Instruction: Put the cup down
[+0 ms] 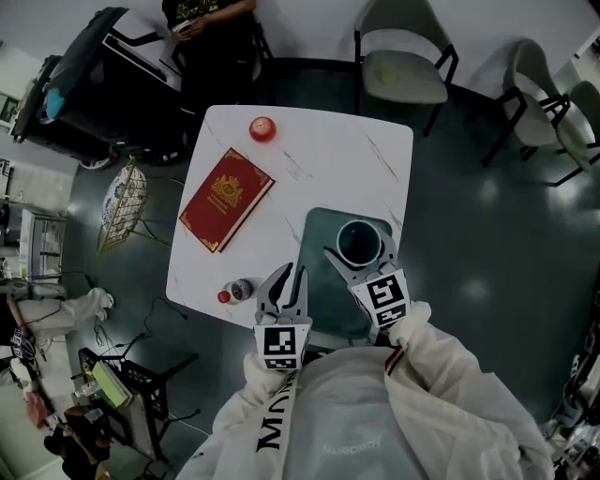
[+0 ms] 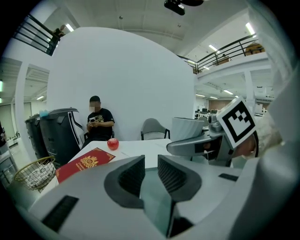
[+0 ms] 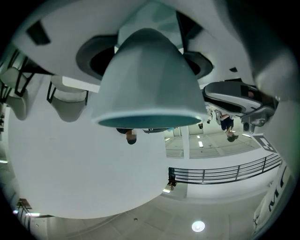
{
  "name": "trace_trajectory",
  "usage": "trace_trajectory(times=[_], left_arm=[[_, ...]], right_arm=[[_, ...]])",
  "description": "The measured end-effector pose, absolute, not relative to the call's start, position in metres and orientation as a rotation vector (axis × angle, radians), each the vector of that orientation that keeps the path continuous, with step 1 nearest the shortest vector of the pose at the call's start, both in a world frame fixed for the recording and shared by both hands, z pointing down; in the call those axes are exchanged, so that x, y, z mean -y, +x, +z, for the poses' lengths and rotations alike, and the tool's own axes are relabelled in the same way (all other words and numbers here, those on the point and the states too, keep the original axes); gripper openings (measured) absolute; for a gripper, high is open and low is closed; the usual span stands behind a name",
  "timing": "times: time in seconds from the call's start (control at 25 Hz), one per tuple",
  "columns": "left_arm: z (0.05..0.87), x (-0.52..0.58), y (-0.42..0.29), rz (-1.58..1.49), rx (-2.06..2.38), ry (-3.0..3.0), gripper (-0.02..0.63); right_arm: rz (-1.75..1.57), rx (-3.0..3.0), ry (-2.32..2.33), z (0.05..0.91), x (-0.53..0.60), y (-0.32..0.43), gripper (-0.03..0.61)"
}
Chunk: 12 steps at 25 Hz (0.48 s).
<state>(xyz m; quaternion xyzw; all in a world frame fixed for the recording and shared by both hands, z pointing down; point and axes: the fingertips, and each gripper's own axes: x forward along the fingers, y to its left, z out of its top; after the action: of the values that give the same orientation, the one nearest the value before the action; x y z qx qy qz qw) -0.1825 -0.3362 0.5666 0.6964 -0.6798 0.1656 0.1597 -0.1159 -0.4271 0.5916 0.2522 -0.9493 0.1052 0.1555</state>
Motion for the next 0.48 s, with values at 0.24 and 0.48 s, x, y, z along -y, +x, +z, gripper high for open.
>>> trace_trajectory(times=[0.24,0.48], left_arm=[[0.578,0.344,-0.183,0.476,1.915,1.982,0.094],[0.584,0.354,-0.187,0.488,1.902,1.977,0.094]], right_arm=[[0.306,2.733,0.723,0.613,0.438,-0.128,0.373],[0.288,2.723,0.698,0.643,0.443,-0.138,0.373]])
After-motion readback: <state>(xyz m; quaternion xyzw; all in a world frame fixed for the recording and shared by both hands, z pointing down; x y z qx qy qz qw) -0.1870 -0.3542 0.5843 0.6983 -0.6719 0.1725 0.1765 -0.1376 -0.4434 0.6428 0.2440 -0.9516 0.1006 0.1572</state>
